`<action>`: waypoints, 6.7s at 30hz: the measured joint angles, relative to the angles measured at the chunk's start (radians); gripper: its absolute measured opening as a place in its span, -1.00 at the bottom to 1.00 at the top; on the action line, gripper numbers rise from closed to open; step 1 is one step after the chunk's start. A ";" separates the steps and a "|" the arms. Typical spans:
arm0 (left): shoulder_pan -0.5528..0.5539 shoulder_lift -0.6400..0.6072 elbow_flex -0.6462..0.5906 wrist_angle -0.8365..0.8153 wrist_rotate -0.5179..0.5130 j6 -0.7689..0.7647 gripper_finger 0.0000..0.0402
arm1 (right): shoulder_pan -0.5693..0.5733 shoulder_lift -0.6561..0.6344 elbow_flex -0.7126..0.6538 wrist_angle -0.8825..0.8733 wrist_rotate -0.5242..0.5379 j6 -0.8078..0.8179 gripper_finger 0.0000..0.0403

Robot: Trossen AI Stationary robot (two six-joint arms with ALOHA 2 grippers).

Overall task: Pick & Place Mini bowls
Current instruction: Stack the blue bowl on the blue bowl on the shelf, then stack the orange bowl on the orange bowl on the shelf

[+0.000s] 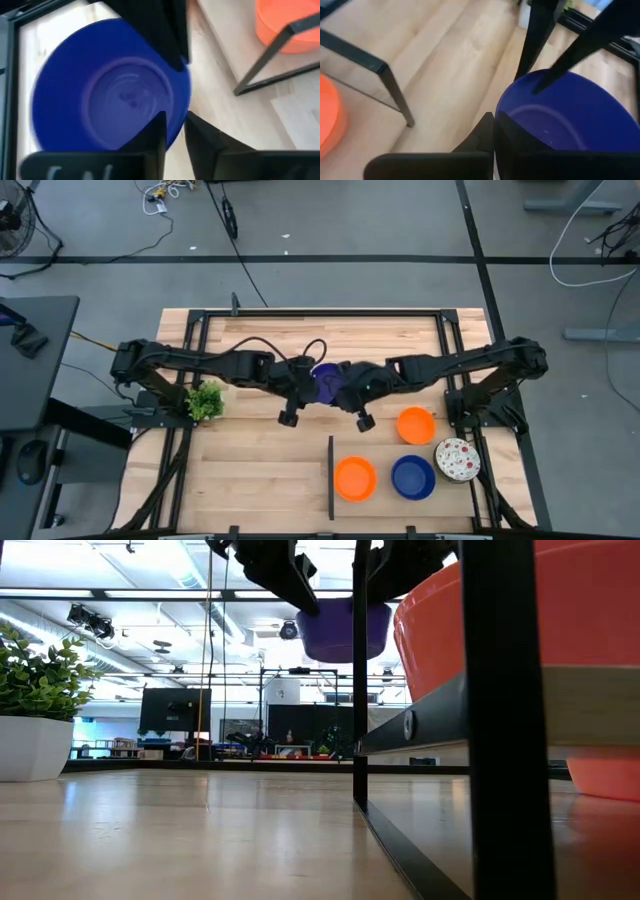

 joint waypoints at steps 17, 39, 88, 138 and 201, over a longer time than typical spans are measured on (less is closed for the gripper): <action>-0.076 -0.143 0.003 -0.050 -0.203 -0.146 -0.16 | 0.374 -0.115 -0.002 -0.311 0.417 0.538 -0.99; -0.179 -0.090 -0.113 0.009 -0.360 -0.350 -0.16 | 1.092 -0.138 -0.001 -0.429 0.614 1.177 -1.00; -0.257 -0.089 -0.145 0.042 -0.388 -0.399 -0.16 | 1.110 0.034 -0.150 -0.266 0.780 1.549 -0.57; -0.194 -0.140 -0.837 0.976 -0.319 -0.518 -0.16 | 0.270 -0.096 -0.150 -0.426 0.325 1.148 -0.85; -0.244 -0.139 -0.885 1.044 -0.356 -0.635 -0.16 | 0.656 -0.082 0.058 -0.352 0.198 0.307 -0.97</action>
